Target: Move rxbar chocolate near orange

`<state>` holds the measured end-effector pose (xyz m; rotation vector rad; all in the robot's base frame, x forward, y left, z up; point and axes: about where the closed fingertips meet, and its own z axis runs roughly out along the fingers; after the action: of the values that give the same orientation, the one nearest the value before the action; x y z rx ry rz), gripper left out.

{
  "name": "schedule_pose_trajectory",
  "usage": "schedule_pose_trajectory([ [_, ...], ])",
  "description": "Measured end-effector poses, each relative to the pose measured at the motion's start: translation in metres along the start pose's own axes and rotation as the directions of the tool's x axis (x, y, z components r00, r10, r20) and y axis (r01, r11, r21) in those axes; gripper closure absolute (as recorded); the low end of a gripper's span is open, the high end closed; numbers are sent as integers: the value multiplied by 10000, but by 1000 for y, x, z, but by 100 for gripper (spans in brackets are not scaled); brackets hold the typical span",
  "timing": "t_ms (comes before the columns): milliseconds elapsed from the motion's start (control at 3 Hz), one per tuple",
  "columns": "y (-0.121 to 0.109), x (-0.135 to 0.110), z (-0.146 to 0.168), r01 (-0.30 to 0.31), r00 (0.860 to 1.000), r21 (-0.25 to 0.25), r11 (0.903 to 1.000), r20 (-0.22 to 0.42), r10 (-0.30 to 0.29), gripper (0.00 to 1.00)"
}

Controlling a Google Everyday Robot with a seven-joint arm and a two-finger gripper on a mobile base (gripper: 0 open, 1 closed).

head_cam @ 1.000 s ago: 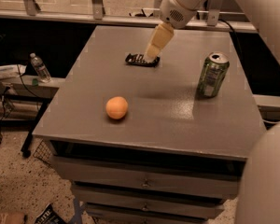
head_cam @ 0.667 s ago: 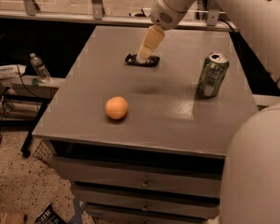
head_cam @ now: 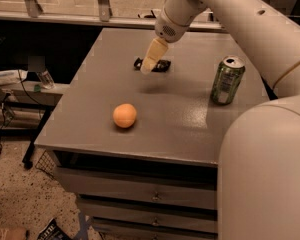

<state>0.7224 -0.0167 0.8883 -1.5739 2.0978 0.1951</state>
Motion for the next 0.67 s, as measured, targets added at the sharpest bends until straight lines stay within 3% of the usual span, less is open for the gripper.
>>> schedule_pose_trajectory([
  [667,-11,10,38,-863,9957,-562,9947,283,880,0],
])
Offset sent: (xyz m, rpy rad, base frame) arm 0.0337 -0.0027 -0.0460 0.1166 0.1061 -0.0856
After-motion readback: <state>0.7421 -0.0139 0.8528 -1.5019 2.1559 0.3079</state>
